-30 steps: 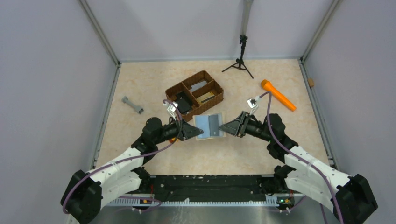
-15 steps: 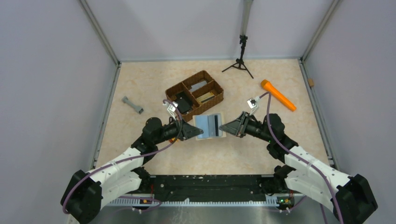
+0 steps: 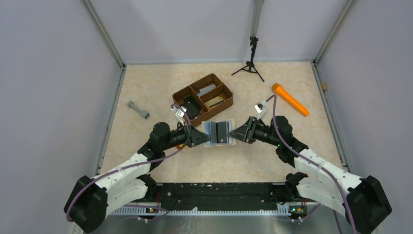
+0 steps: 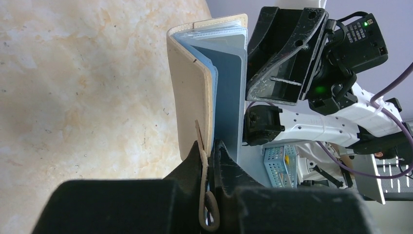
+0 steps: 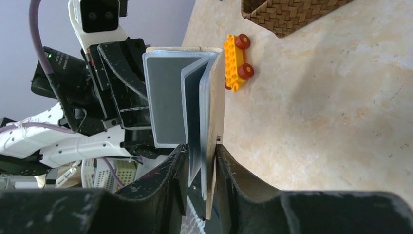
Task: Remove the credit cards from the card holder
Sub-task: Remove the credit card from the card holder.
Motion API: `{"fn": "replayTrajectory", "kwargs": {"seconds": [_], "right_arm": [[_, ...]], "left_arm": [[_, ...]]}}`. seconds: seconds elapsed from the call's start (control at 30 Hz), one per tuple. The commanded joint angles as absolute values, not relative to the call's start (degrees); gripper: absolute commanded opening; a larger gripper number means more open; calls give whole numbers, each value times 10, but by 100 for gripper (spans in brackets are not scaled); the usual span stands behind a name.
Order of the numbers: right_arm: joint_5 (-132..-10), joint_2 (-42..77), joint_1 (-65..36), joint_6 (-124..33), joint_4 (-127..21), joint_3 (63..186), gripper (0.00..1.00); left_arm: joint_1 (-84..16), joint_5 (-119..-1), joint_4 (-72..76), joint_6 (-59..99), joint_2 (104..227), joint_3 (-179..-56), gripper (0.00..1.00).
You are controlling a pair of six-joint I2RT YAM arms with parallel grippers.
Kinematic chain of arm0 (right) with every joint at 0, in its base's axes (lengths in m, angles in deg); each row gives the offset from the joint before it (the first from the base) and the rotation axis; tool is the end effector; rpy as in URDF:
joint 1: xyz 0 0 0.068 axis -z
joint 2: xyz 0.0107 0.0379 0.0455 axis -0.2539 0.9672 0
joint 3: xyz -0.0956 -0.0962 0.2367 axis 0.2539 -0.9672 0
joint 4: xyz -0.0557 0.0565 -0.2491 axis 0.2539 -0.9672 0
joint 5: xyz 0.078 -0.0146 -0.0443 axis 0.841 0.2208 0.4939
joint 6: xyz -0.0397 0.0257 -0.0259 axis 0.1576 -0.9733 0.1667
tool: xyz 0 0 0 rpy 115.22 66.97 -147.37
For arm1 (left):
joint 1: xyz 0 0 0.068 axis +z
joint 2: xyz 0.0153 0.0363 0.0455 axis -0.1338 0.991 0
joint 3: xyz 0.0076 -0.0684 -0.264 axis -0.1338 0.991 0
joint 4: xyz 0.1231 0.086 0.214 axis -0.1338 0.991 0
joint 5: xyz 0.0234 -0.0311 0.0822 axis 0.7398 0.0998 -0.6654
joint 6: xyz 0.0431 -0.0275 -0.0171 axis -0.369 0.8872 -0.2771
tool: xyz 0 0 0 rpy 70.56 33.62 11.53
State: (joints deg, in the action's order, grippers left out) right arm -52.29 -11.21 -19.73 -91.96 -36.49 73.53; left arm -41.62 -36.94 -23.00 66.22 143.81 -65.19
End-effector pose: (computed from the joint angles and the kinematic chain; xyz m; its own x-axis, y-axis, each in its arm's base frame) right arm 0.1617 0.1303 0.2385 -0.7974 0.3193 -0.5121 -0.3824 0.3891 0.8381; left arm 0.1599 -0.1299 0.2255 -0.8201 -0.3178 -0.4758 0.3954 0.2864 -0.8727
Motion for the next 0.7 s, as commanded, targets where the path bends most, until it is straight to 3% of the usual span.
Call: {"fn": "replayTrajectory", "kwargs": {"seconds": [0.0, 0.2, 0.4, 0.67], "right_arm": [[-518, -108, -198, -911, -355, 754, 30], [-522, -113, -197, -911, -360, 755, 22], [-538, -143, -198, -927, -335, 737, 47], [-530, -150, -198, -927, -330, 741, 54]], "left_arm": [[-417, -348, -296, 669, 1437, -675, 0], [-417, -347, -300, 671, 1438, -675, 0], [-416, -353, -285, 664, 1430, -676, 0], [-416, -352, -285, 665, 1430, -677, 0]]}}
